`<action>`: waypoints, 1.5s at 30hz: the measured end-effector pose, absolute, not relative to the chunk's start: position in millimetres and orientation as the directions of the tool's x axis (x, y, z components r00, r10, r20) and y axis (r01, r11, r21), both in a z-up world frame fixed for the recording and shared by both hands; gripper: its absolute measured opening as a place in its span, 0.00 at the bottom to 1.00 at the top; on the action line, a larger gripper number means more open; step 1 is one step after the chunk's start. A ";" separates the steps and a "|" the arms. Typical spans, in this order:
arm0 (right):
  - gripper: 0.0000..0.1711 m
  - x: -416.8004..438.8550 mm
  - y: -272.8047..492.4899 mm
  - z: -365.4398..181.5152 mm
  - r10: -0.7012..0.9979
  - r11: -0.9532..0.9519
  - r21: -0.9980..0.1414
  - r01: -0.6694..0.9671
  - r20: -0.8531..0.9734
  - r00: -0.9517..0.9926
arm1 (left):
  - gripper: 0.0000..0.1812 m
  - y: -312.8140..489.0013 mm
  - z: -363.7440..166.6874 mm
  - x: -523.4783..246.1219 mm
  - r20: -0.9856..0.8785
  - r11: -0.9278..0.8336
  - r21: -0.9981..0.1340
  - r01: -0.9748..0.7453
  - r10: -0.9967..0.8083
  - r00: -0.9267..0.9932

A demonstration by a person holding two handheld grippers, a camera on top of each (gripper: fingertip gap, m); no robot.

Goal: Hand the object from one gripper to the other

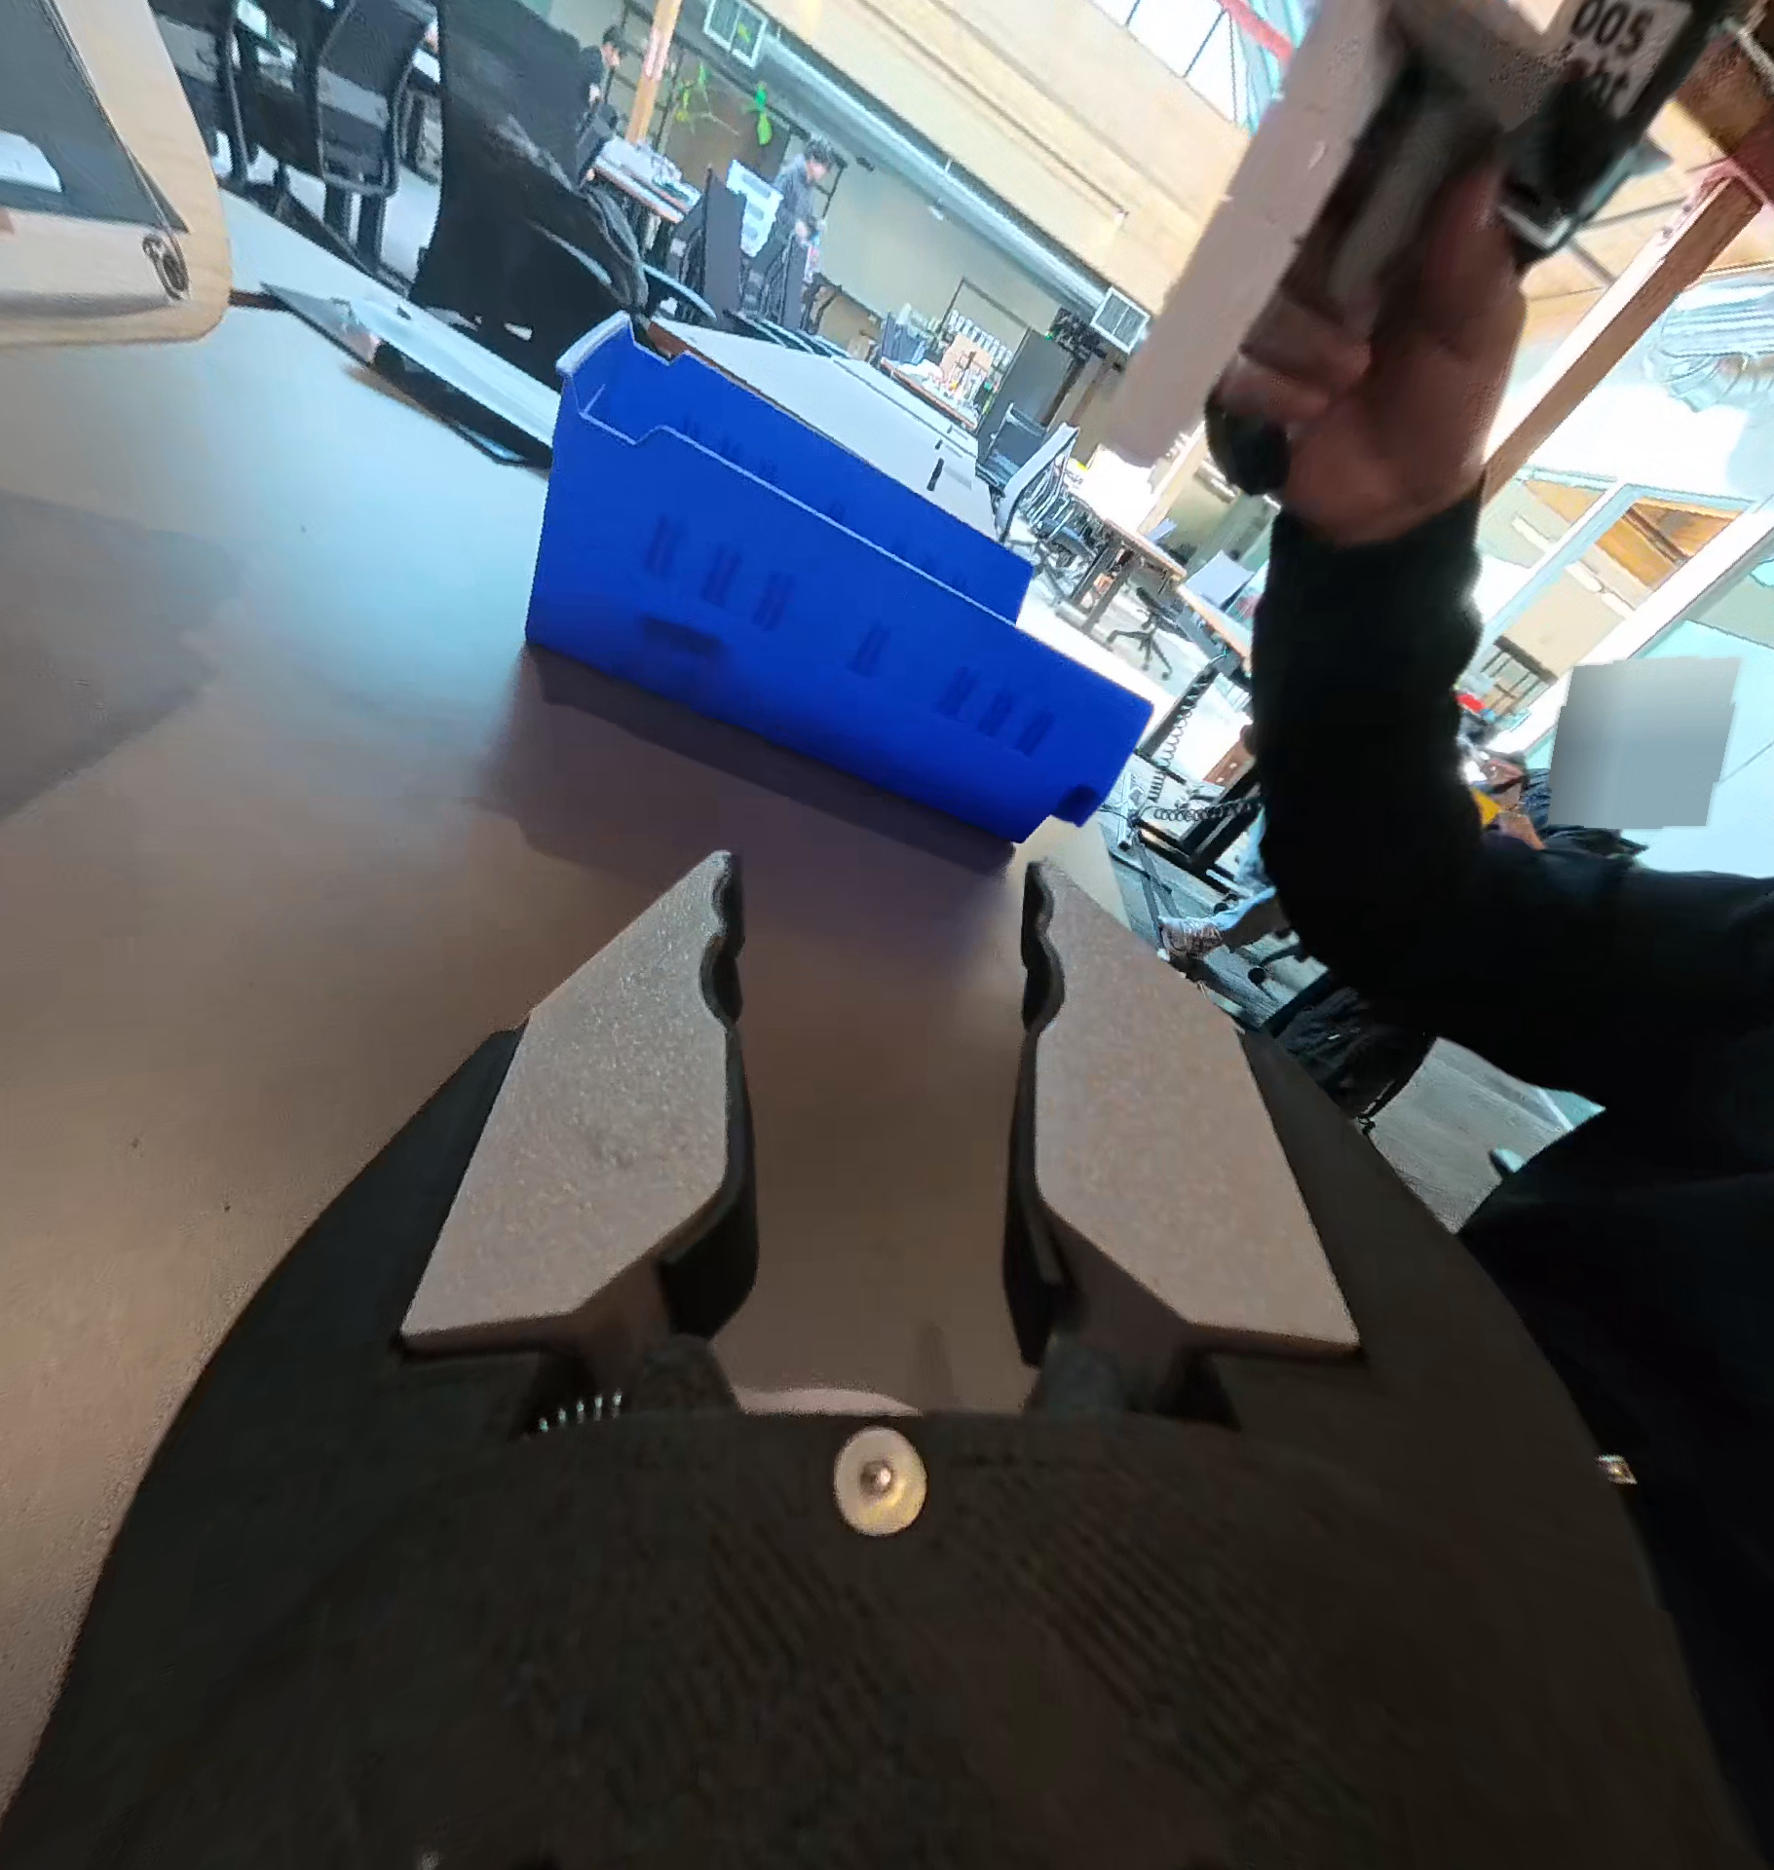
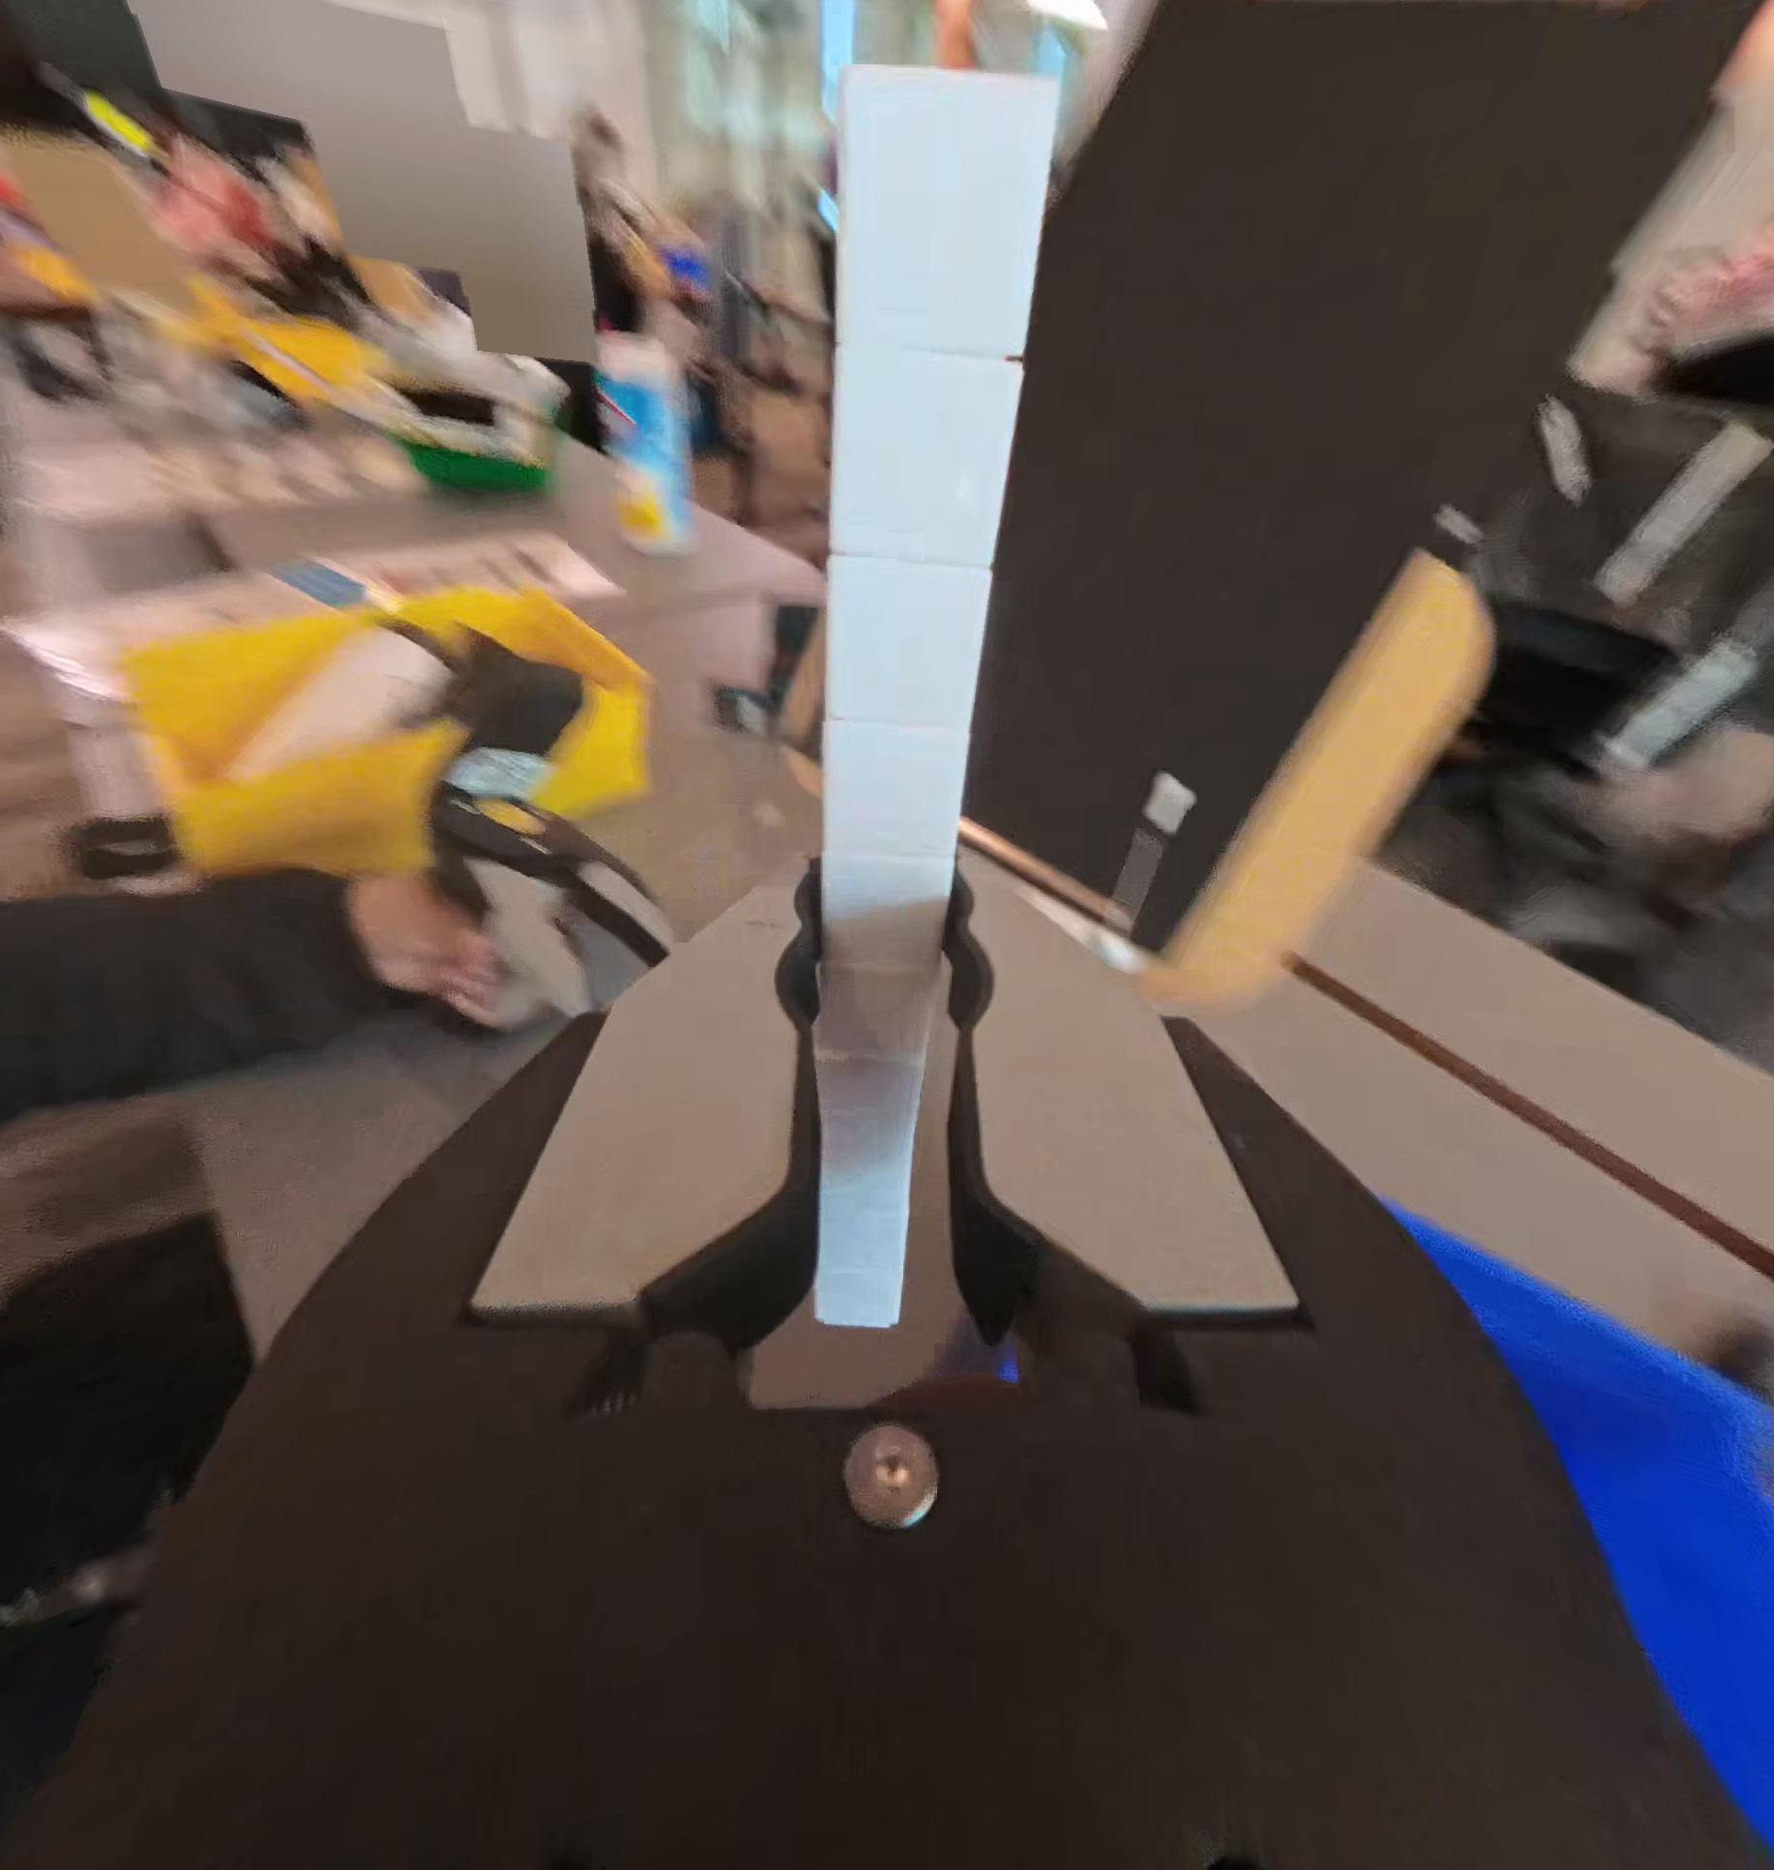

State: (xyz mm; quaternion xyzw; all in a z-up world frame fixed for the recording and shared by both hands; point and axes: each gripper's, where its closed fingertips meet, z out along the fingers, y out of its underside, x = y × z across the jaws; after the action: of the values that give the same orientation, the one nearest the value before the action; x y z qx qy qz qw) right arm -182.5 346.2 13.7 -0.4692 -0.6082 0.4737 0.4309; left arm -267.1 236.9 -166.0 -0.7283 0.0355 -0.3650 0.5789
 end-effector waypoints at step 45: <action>0.41 -363.7 279.0 -182.6 0.989 0.139 -0.915 0.379 0.106 -0.105 | 0.24 243.5 -196.4 -359.1 0.070 -0.327 -0.943 0.068 0.006 0.998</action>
State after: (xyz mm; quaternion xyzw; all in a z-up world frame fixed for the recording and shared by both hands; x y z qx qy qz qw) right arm -363.7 279.0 -182.6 -0.5353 -0.6389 0.3796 0.4014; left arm -359.1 243.5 -196.4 -0.8141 -0.0227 -0.0269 0.5797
